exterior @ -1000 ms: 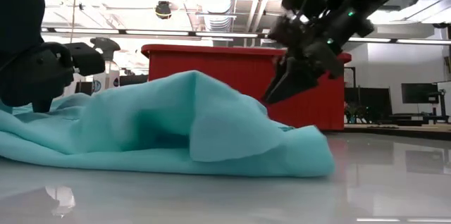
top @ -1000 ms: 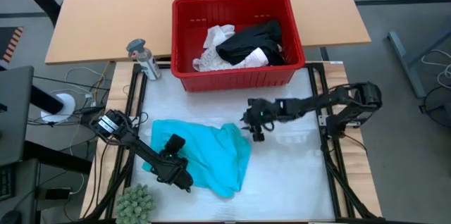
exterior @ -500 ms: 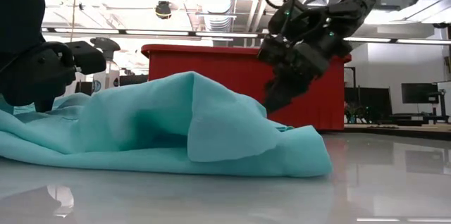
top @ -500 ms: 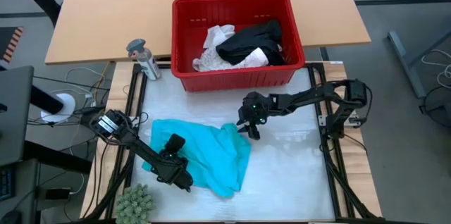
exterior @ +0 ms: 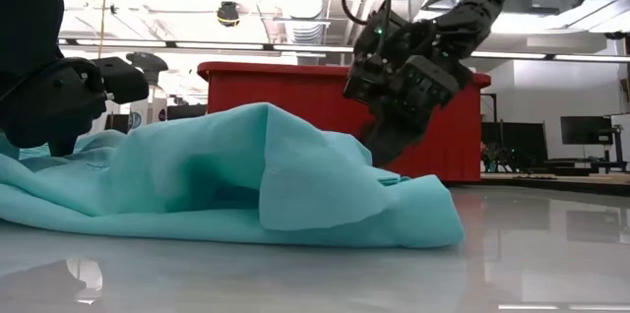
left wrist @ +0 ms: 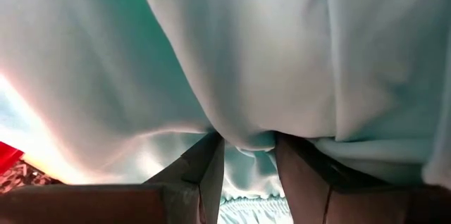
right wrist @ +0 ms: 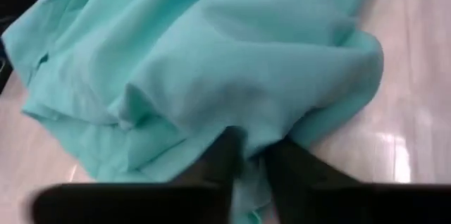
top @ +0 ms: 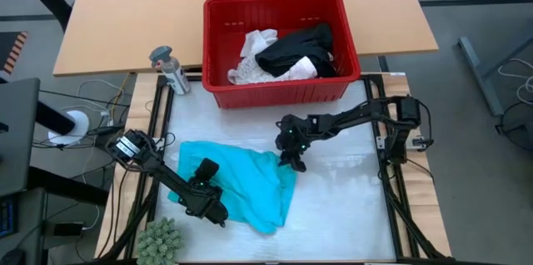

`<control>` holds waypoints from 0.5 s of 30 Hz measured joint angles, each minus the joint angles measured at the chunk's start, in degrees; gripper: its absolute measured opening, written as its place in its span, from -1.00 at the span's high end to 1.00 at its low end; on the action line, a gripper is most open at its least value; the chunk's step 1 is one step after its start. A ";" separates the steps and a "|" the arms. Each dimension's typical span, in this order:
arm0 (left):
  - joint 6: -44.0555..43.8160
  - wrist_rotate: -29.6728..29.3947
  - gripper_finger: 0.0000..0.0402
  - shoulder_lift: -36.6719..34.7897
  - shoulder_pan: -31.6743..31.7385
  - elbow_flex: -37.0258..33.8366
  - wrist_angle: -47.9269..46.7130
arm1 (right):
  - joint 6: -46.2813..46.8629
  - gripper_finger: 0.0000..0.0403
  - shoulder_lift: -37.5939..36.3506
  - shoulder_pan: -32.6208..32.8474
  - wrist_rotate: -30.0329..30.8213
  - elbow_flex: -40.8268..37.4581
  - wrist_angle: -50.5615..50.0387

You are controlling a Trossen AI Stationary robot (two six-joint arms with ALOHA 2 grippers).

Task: Fold laundry
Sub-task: Fold the light blue shorts

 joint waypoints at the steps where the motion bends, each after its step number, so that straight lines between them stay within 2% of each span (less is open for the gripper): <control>1: 0.00 0.01 0.42 0.00 0.00 0.01 0.00 | -0.65 0.84 -0.28 0.17 -0.01 0.58 -2.41; 2: 0.00 -0.01 0.42 0.00 0.00 0.00 0.02 | -1.47 0.90 -0.40 0.37 0.05 1.22 -4.68; 6: -0.70 -0.01 0.42 0.00 0.01 0.02 0.00 | -1.54 0.90 -2.10 1.25 0.30 4.00 -13.51; 15: -0.94 -0.01 0.42 0.00 0.11 0.07 0.00 | -1.44 0.91 -12.07 3.29 2.39 5.75 -30.46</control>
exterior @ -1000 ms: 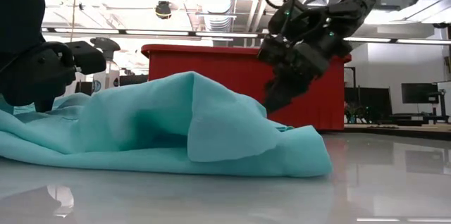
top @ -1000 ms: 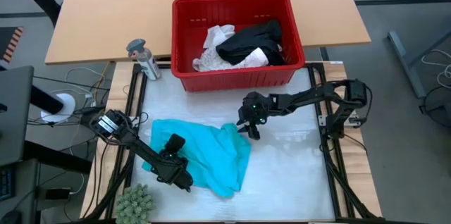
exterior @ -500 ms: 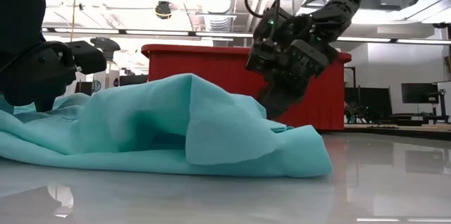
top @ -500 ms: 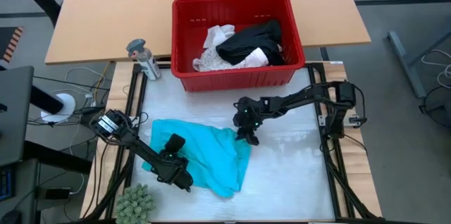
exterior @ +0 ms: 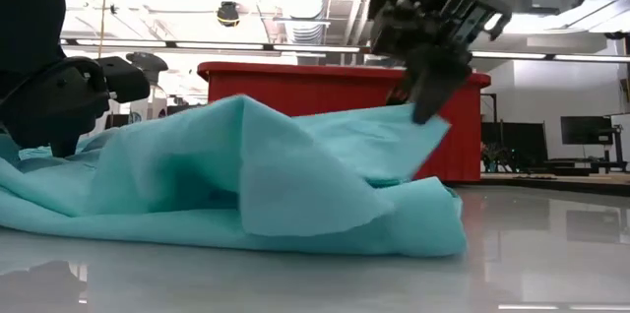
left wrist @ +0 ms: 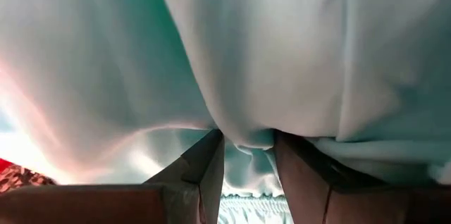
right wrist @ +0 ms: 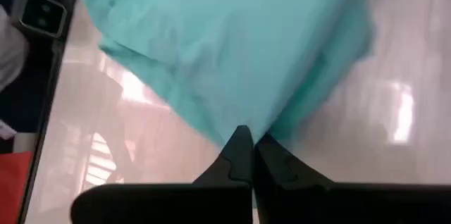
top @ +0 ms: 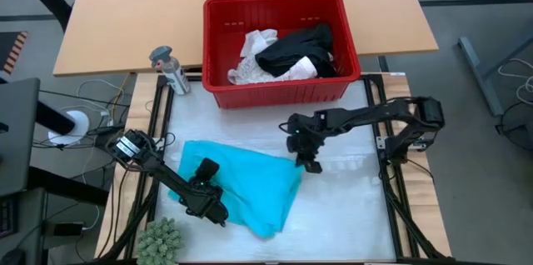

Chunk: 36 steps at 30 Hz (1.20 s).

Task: Fold laundry
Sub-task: Fold the light blue shorts

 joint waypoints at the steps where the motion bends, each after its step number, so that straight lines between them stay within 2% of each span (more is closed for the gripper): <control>1: 0.00 0.00 0.42 -0.02 0.00 0.00 -0.02 | 0.16 0.91 -0.71 0.16 1.18 0.00 -2.12; 6: 0.07 -0.05 0.42 -0.02 0.00 0.00 0.00 | -0.18 0.83 -1.60 1.12 5.40 -1.44 -8.22; 11: 1.40 0.00 0.42 -0.02 0.02 0.00 0.00 | 2.22 0.57 -0.75 1.87 3.80 -2.48 -6.26; 20: 1.42 -0.07 0.42 -0.02 0.02 0.00 0.17 | 5.88 0.04 -3.30 1.67 -12.66 -2.48 -11.69; 22: 1.42 -0.07 0.42 -0.02 0.02 0.00 0.29 | 7.95 -0.02 -4.69 2.09 -17.88 -2.48 -11.34; 25: 1.44 -0.11 0.42 -0.02 0.02 0.00 0.70 | 13.72 -0.04 -6.96 4.55 -25.86 -2.48 -4.93; 28: 1.44 -0.13 0.42 -0.02 0.02 0.00 1.28 | 18.10 -0.04 -9.49 8.73 -28.18 -2.48 1.32; 30: 1.29 -0.18 0.42 -0.02 0.02 0.00 1.31 | 22.01 -0.04 -11.05 12.15 -25.82 -2.48 6.35; 31: 1.04 -0.27 0.42 -0.02 0.02 0.00 1.33 | 24.80 -0.04 -11.40 14.34 -22.40 -2.48 9.91; 34: 0.03 -0.59 0.42 -0.02 0.02 0.00 1.62 | 27.64 -0.04 -10.83 22.94 -9.46 -2.48 22.06; 36: -0.84 -0.59 0.42 -0.02 0.02 0.08 2.07 | 22.98 -0.04 -9.62 28.96 1.76 -2.43 28.34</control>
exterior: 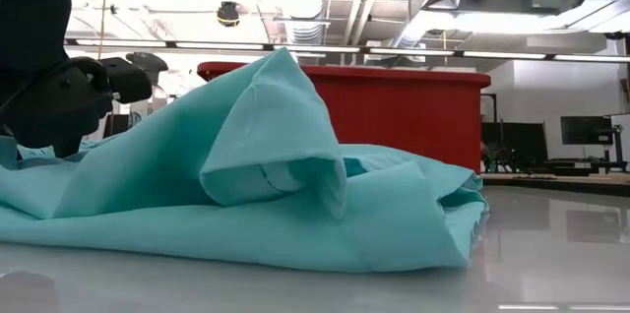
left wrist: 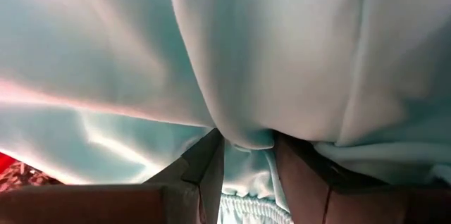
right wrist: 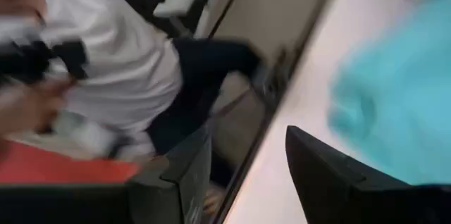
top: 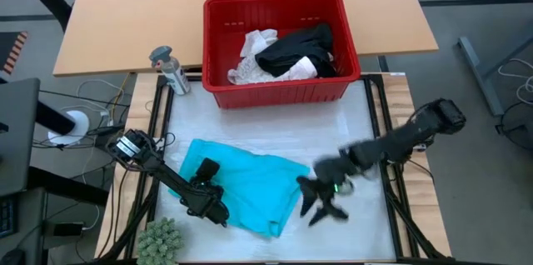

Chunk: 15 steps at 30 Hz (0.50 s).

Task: Fold laundry
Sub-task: Fold the light blue shorts

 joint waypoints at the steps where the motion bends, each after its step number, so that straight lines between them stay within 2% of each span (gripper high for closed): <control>1: -0.62 0.05 0.42 0.00 0.00 0.23 0.54 | -2.37 -0.04 0.78 2.77 6.52 0.03 1.62; 5: -3.17 2.06 0.42 0.00 0.14 2.25 4.28 | -8.25 -0.04 5.20 10.45 30.52 0.04 5.81; 8: -3.78 3.19 0.42 -0.04 0.42 4.86 7.95 | -8.09 -0.04 9.41 12.80 41.90 1.65 6.56; 11: -5.84 3.55 0.42 -0.04 1.10 7.96 12.30 | -8.10 -0.04 14.06 13.87 46.79 4.47 6.50; 15: -12.23 2.83 0.42 -0.03 3.13 11.07 18.64 | -3.59 -0.04 19.20 14.95 46.83 9.27 0.44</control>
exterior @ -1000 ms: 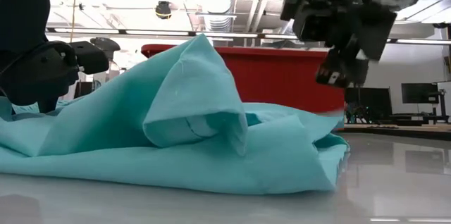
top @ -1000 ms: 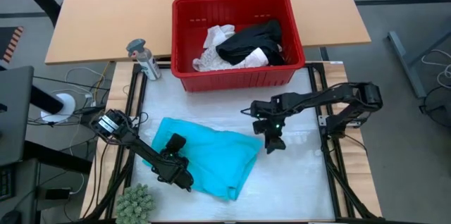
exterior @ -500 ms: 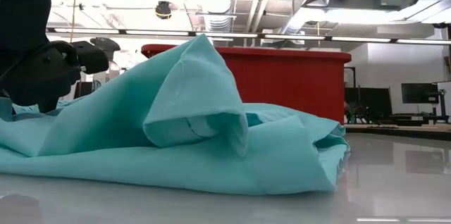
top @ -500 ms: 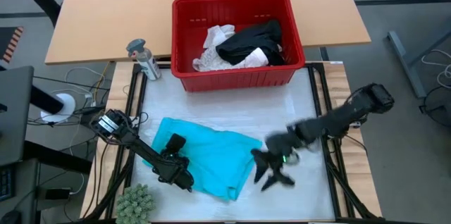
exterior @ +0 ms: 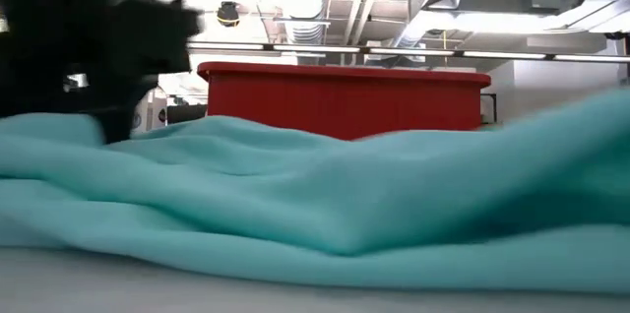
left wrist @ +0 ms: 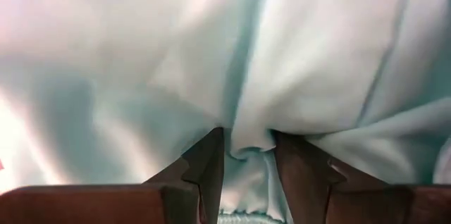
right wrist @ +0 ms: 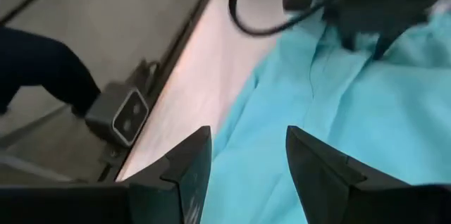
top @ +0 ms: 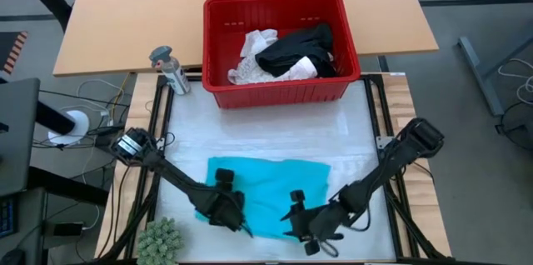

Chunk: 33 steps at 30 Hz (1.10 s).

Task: Fold laundry
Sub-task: Fold the light blue shorts

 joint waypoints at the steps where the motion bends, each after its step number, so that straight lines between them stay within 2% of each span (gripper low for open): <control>1: -1.17 0.25 0.42 -0.02 0.58 0.33 1.42 | 2.27 -0.04 0.73 0.25 -0.02 1.55 -3.42; 6: -5.10 2.92 0.42 0.00 4.21 0.19 5.37 | 16.17 -0.04 2.66 2.77 0.14 8.39 -24.95; 9: -5.61 4.21 0.42 0.00 5.98 0.17 5.19 | 24.19 -0.04 2.69 5.31 0.25 10.42 -32.40; 16: -4.39 5.06 0.42 0.00 6.86 0.15 5.14 | 35.91 -0.04 4.23 10.49 1.13 10.56 -33.22; 28: -6.01 5.07 0.42 0.00 6.84 0.11 5.18 | 41.35 -0.04 9.18 11.31 0.75 10.54 -33.73; 31: -5.83 5.14 0.42 0.00 6.84 0.11 5.15 | 43.33 0.04 9.73 10.83 0.13 10.67 -35.48; 33: -5.37 5.13 0.42 0.00 6.84 0.11 5.09 | 43.36 0.19 9.68 10.74 0.11 10.70 -36.09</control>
